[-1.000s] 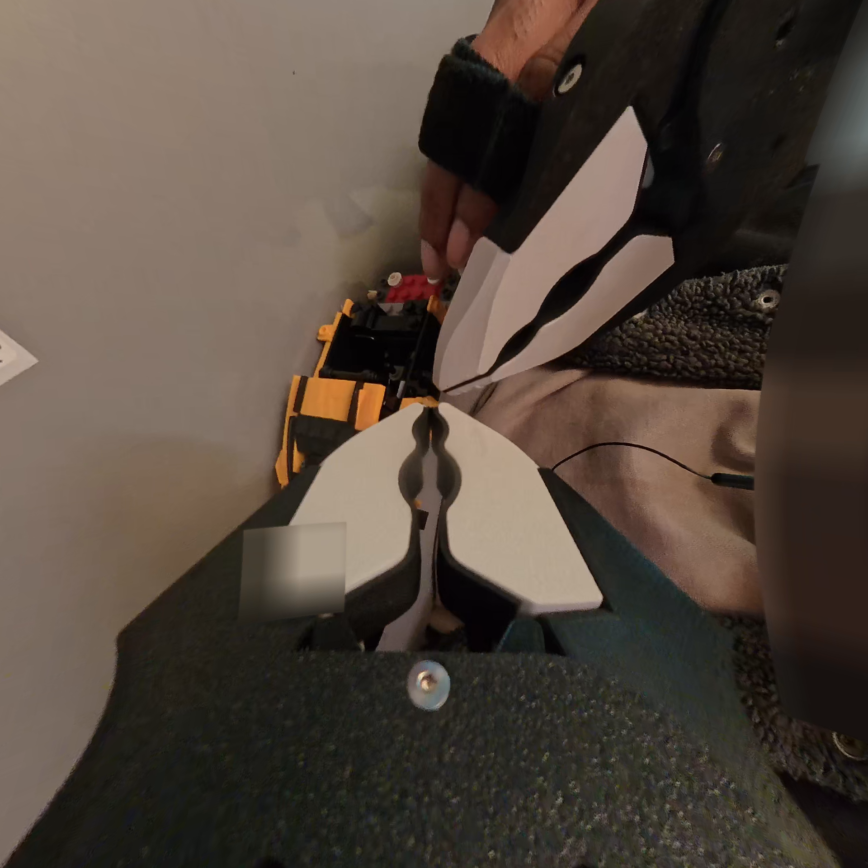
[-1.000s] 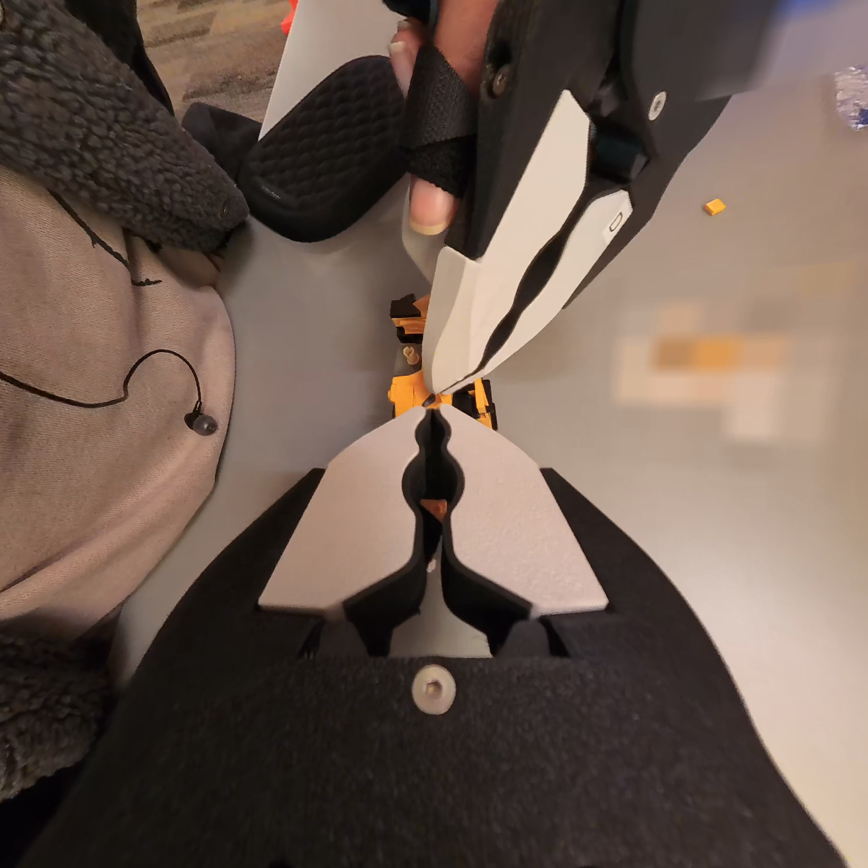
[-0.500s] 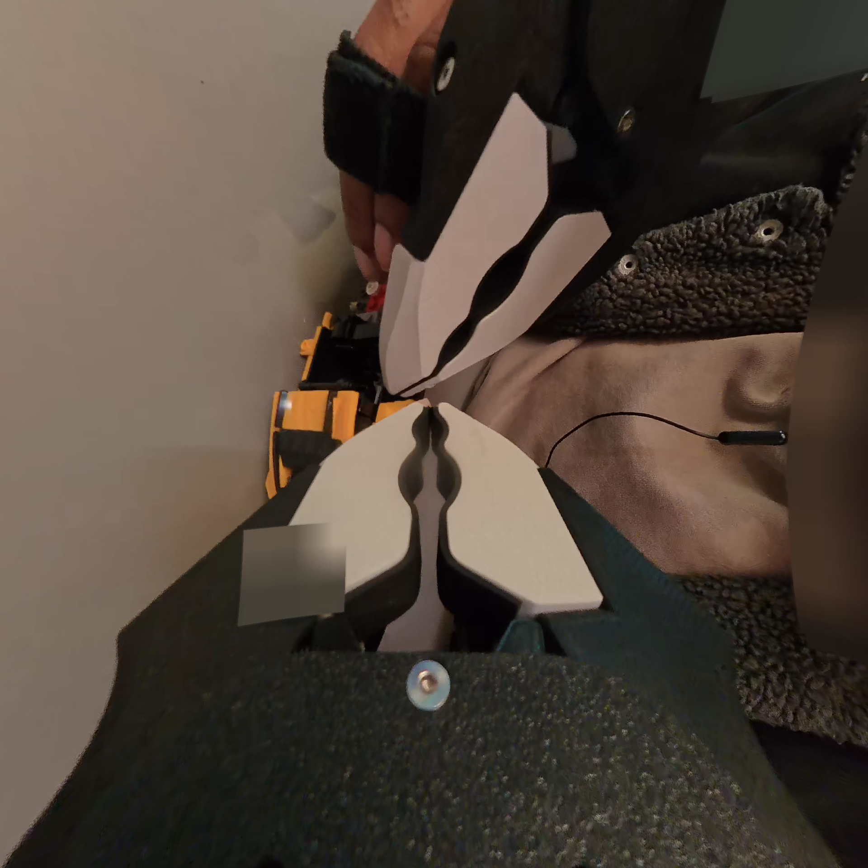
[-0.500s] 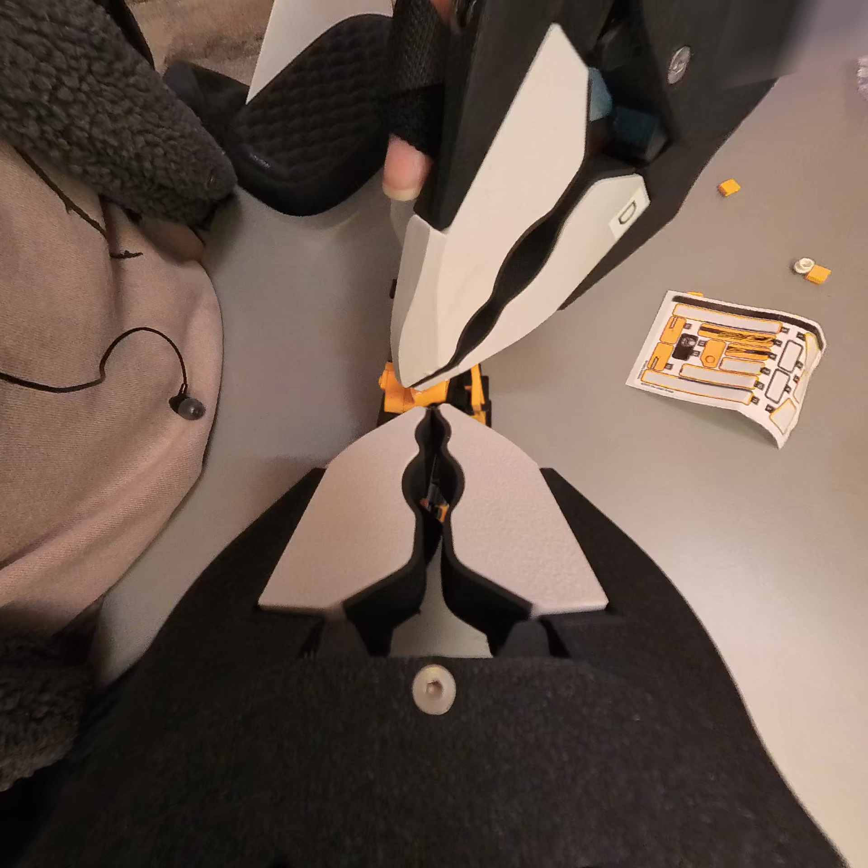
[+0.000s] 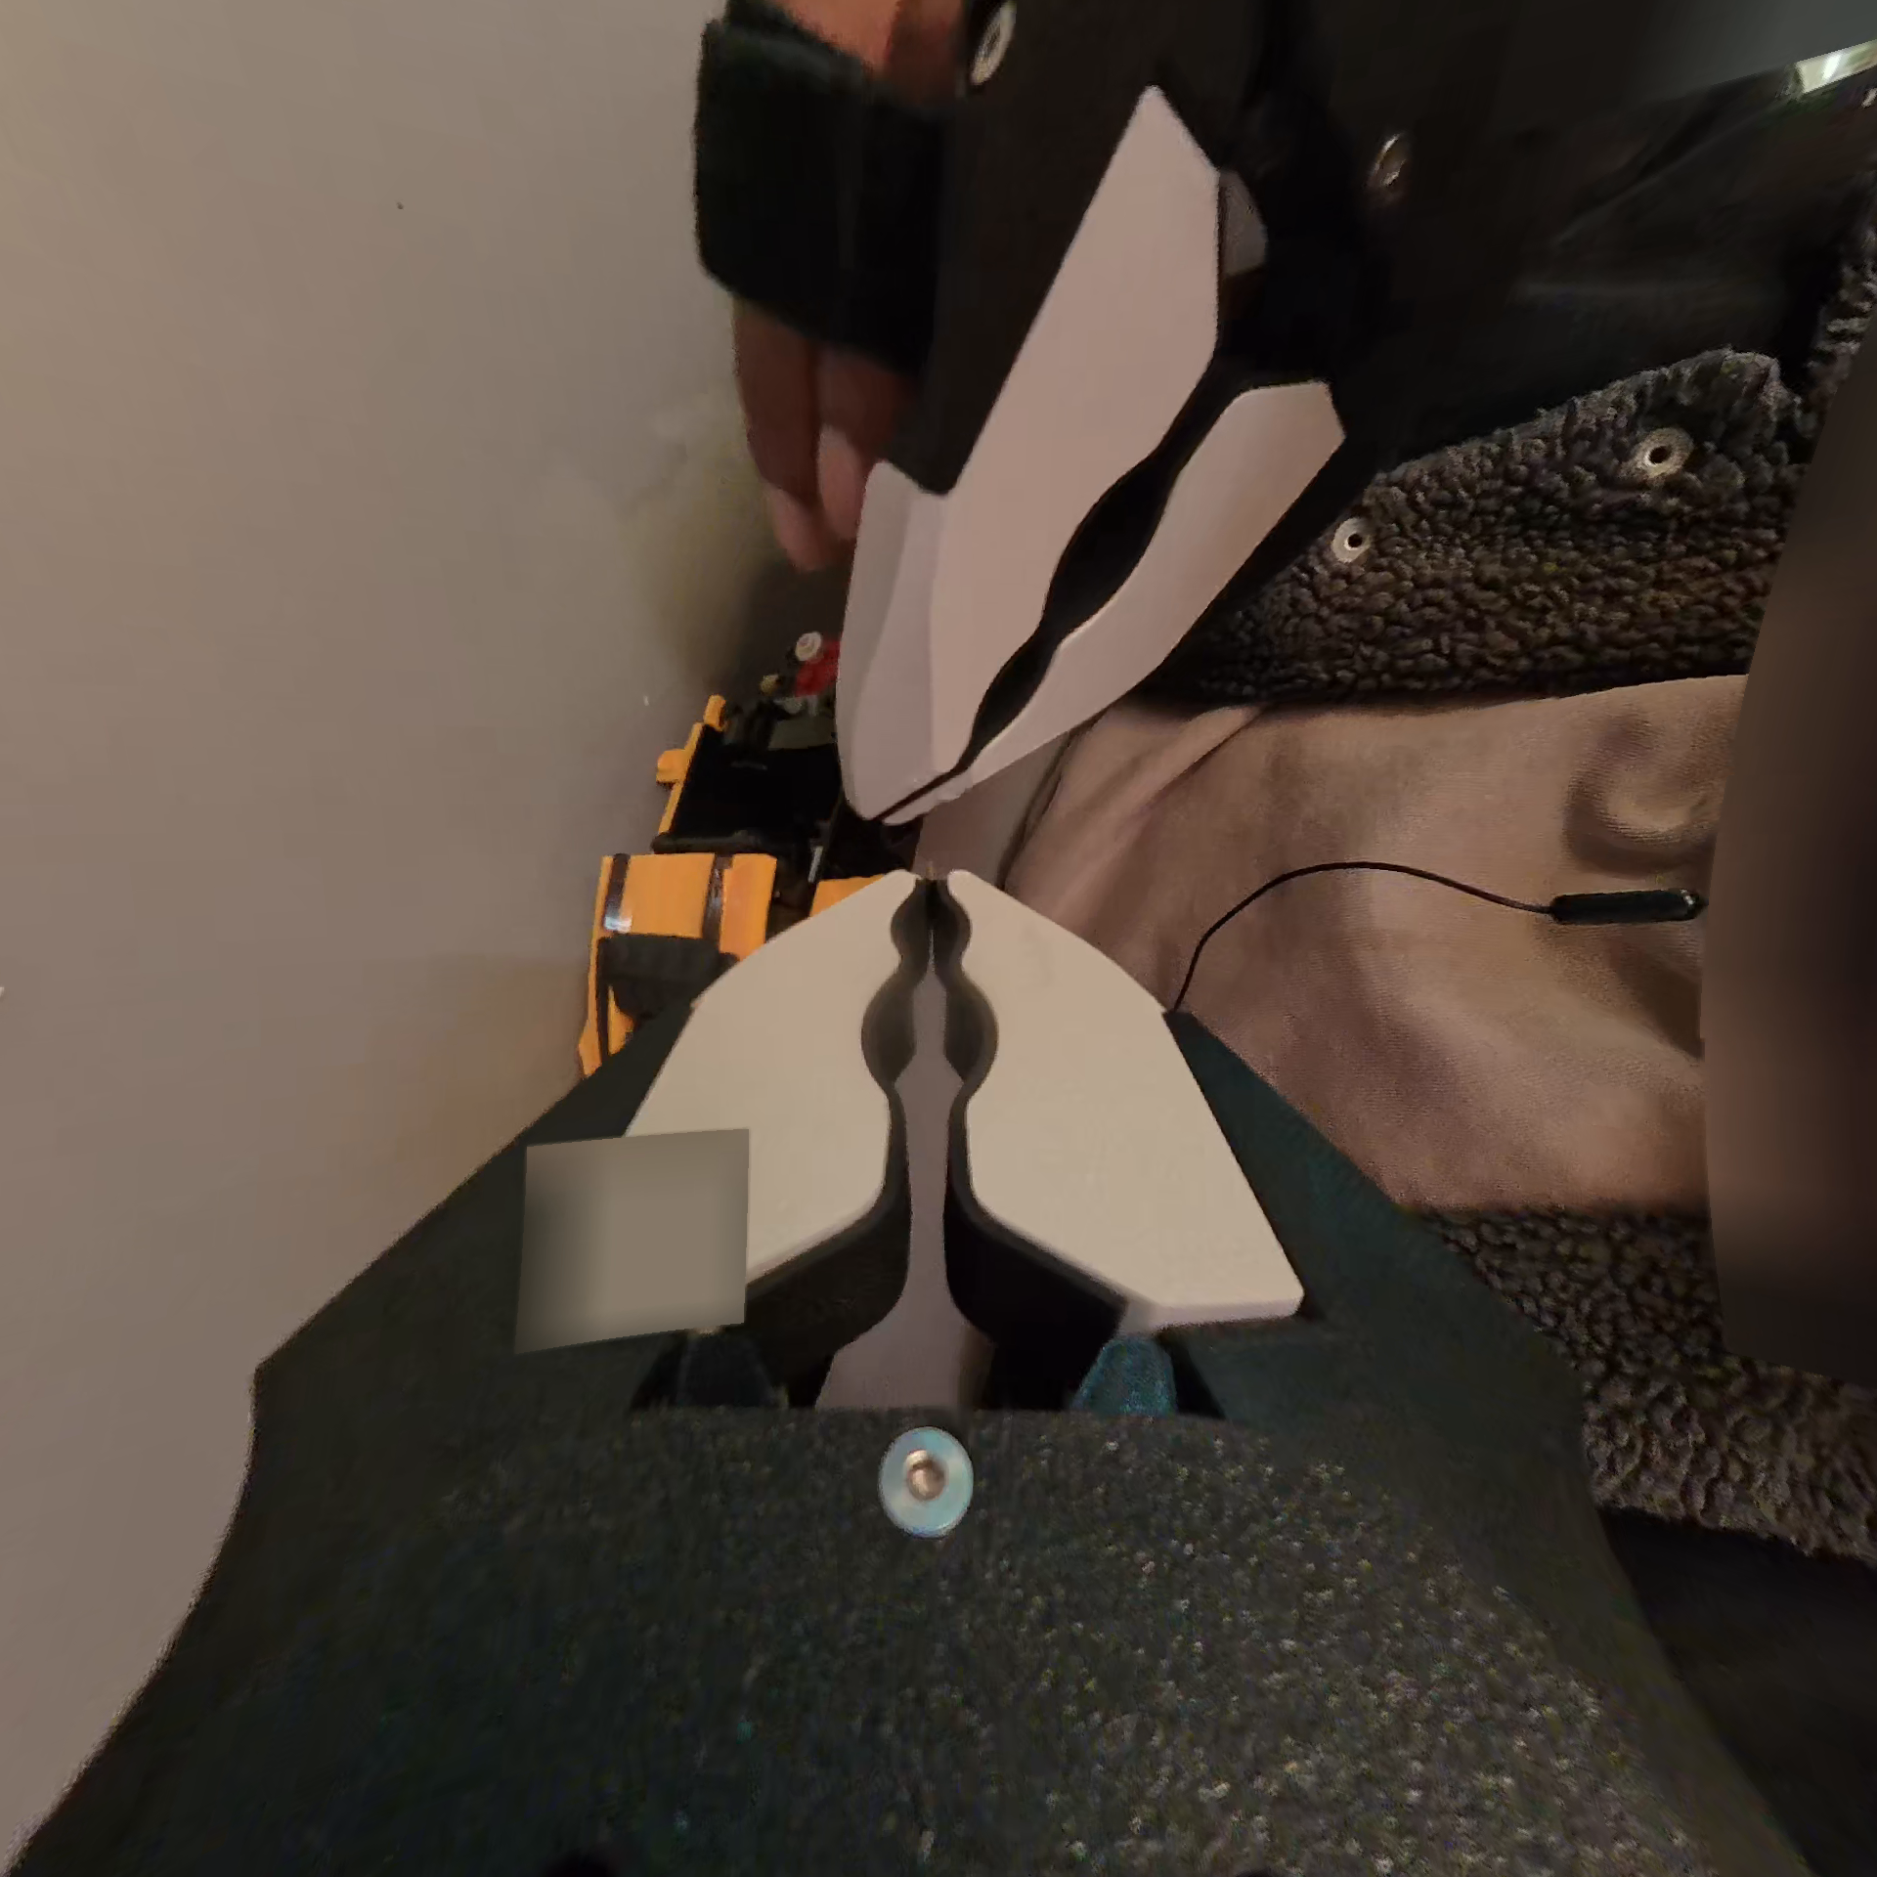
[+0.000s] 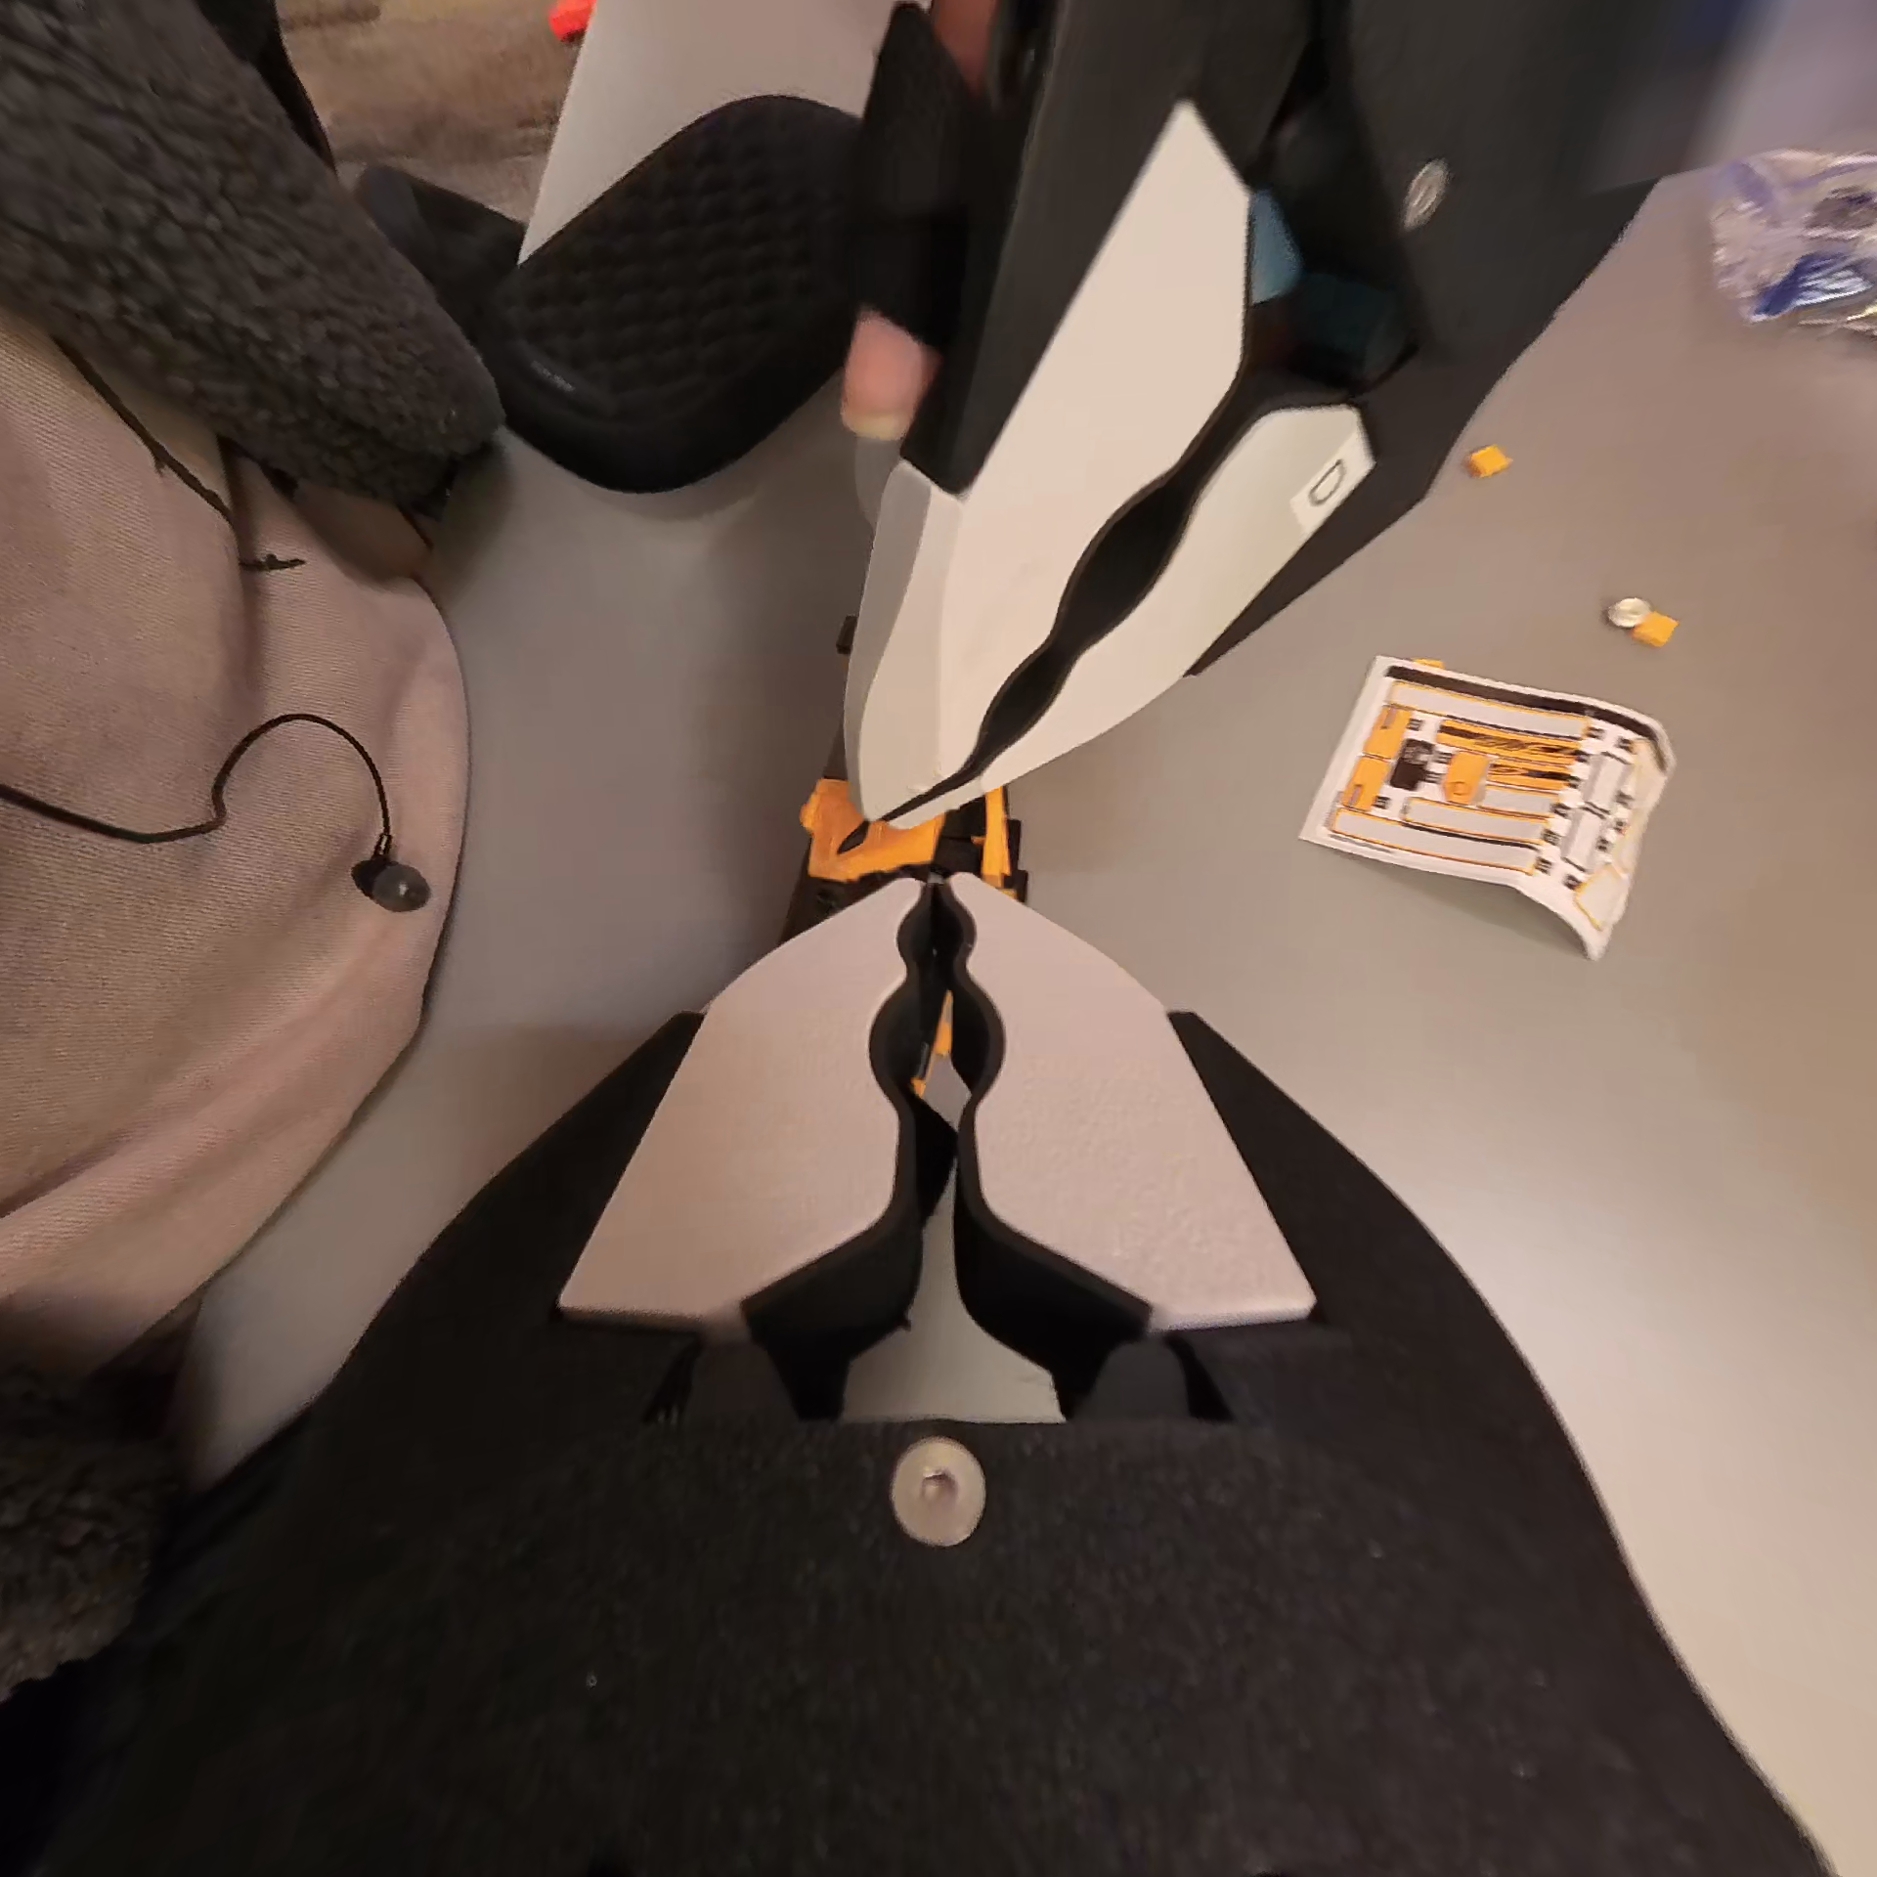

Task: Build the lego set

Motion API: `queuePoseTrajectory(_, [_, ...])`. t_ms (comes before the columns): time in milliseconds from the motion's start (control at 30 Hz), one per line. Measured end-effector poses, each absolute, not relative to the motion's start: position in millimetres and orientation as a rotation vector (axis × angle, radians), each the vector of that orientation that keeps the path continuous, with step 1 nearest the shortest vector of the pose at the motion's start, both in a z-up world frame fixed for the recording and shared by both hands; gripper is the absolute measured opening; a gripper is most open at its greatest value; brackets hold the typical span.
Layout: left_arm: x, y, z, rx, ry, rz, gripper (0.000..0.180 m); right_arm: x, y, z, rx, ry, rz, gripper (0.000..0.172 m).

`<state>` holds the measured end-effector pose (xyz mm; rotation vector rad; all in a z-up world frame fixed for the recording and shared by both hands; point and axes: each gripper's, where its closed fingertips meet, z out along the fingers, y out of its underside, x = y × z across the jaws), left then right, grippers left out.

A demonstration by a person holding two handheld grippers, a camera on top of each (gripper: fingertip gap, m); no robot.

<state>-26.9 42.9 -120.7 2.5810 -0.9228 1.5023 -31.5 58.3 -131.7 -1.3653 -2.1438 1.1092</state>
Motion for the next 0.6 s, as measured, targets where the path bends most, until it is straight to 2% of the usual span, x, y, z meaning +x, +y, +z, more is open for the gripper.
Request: queuePoseTrajectory(600, [-29.6, 44.1, -130.1, 2.562, -0.889, 1.437, 0.000, -31.4, 45.5, -134.1, -1.319, -2.171, 1.156, 0.000])
